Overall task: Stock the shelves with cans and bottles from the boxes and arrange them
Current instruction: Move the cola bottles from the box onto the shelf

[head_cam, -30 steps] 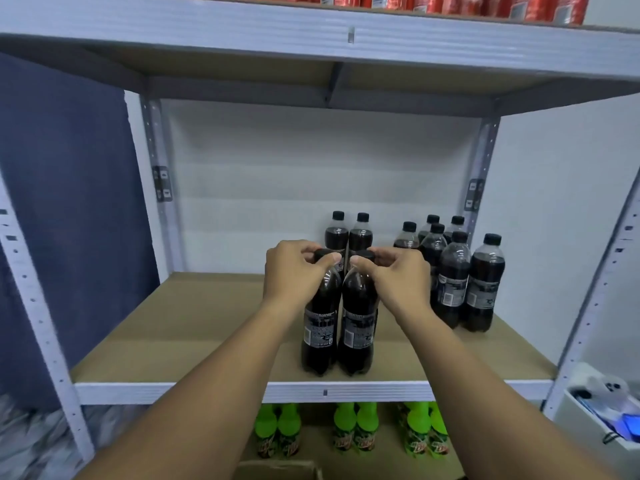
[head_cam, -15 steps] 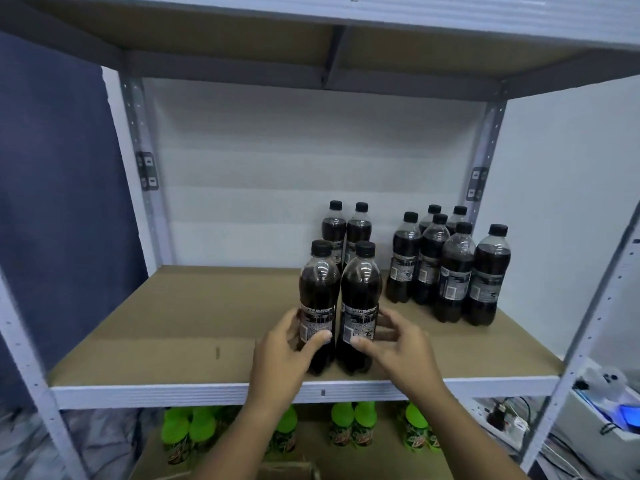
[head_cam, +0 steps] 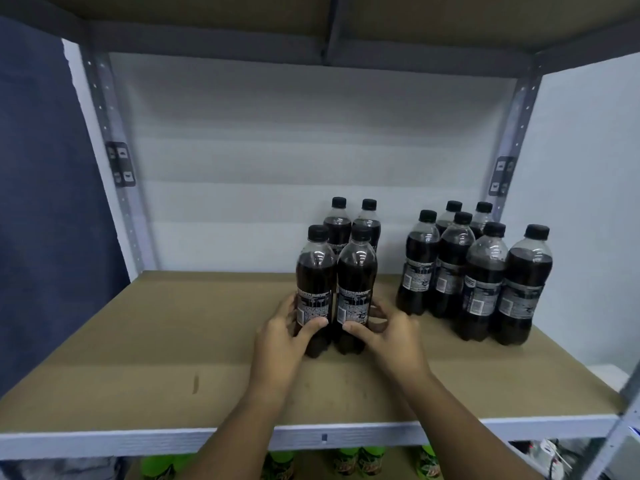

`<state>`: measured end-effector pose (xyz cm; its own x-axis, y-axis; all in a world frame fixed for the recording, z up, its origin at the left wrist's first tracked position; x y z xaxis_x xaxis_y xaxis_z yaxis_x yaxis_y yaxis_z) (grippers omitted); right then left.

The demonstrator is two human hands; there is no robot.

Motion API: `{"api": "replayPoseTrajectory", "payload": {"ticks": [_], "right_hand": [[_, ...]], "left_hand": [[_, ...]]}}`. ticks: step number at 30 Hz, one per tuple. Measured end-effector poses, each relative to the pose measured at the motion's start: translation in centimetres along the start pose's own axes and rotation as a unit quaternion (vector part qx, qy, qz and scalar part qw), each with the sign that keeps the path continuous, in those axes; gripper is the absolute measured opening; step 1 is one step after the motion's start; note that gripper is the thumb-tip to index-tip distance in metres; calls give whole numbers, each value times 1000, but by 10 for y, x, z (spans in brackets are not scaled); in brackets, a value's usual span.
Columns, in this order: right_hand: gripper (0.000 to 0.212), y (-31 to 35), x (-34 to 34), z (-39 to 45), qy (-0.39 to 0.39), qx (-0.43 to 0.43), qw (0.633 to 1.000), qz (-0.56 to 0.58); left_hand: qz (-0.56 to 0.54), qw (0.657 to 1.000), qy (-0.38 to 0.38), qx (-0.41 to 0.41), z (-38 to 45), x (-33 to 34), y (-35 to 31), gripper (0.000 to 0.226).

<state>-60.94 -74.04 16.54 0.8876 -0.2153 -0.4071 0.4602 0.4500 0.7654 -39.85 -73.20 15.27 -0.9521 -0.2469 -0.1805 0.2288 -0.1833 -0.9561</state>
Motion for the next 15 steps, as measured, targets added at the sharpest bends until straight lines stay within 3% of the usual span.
{"api": "replayPoseTrajectory", "payload": {"ticks": [5,15], "right_hand": [[47,-21,12,34,-14,12,1000,1],[49,-43,22,64,-31,14,999,-35]], "left_hand": [[-41,999,1,-4,44,14,15,51],[-33,999,-36,10,81,21,18,52]]}}
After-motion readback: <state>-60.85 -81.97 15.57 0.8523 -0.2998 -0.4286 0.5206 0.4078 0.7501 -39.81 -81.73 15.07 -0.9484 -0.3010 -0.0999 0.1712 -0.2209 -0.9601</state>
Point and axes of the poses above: each hand's wrist, its own z-axis towards the middle knuckle, its own x-axis out of the palm, y = z × x, the point moved 7 cm from there along z, towards the middle knuckle, and after that the axes turned 12 degrees about -x, right-handed, at the moved point
